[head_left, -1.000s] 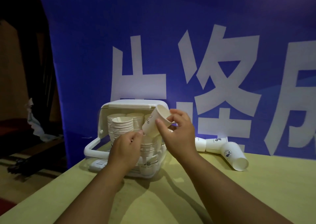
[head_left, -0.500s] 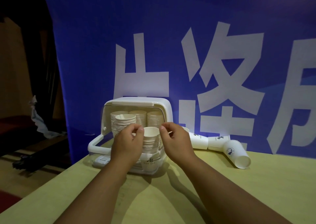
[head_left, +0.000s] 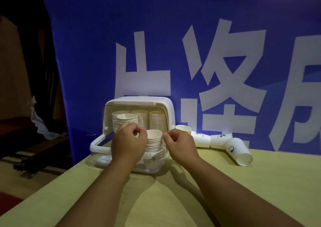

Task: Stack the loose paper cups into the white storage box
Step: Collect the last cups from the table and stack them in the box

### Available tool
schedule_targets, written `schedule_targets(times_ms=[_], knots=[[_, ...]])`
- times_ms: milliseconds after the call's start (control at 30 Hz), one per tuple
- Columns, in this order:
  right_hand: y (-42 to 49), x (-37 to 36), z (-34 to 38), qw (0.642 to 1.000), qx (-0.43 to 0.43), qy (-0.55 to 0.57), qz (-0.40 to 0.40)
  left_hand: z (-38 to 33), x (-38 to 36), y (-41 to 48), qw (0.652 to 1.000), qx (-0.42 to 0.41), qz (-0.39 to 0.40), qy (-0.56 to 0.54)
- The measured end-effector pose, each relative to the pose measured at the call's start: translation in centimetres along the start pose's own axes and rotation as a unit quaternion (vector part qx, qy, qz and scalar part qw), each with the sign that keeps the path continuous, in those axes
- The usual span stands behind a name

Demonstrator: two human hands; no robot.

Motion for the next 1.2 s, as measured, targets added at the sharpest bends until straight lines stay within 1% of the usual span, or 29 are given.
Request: schedule_targets(times_ms=[67,133,200,333,367,433,533,600,667,733,800,933,1067,1200], knots=[[-0.1,0.5,-0.6,1.000,-0.007,-0.014,-0.011,-0.6,-0.1,-0.3,1.000,-0.008,0.005,-0.002],[-0.3,1.3,-1.2,0.999,-0.018,-0.028,-0.027,-1.5,-0.5,-0.9,0.999,-0.027,0.034,0.007],[-0.5,2.4,-1.8,0.998,-0.032,-0.038,-0.036,-2.7,-0.9,-1.6,0.997,-0.064,0.047,0.016],[-1.4,5.5,-3.3,0.995,-0.046,-0.078,-0.039,-5.8,-1.9,-3.4,0.985,-0.164,0.046,0.022],[-1.7,6.4,-4.0,0.993,-0.051,-0.093,-0.043,-6.5,-2.5,-3.9,0.982,-0.177,0.059,0.025],[-2.1,8.4,-5.9,0.987,-0.077,-0.127,-0.056,-7.9,-4.0,-5.2,0.977,-0.182,0.109,0.034],[-2.8,11.1,-9.3,0.977,-0.112,-0.166,-0.080,-9.8,-7.1,-7.4,0.964,-0.159,0.209,0.045],[-3.3,12.6,-11.6,0.971,-0.138,-0.166,-0.102,-10.7,-9.3,-8.6,0.957,-0.127,0.259,0.040],[-3.4,13.8,-13.7,0.959,-0.159,-0.192,-0.135,-11.3,-11.7,-9.3,0.951,-0.086,0.294,0.043],[-3.0,14.8,-15.1,0.953,-0.172,-0.194,-0.160,-11.4,-14.2,-9.4,0.950,-0.051,0.303,0.051],[-2.7,15.3,-16.0,0.958,-0.191,-0.147,-0.158,-11.3,-16.8,-9.0,0.951,-0.037,0.302,0.059],[-2.4,15.1,-17.7,0.971,-0.207,-0.073,-0.090,-10.6,-21.9,-7.9,0.948,-0.003,0.318,0.029],[-1.7,15.0,-18.5,0.965,-0.214,-0.135,-0.061,-9.7,-26.4,-6.2,0.940,0.049,0.336,0.014],[-1.5,14.8,-18.7,0.957,-0.225,-0.161,-0.089,-9.0,-28.8,-4.9,0.930,0.021,0.357,0.078]])
Point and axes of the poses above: each hand's wrist, its own y-axis towards the middle knuckle, its own x-axis out of the back of the hand, z = x × y, the point moved 4 cm from there along y, towards the middle knuckle, and after that the axes turned 10 degrees about -y, right-handed, at the moved point
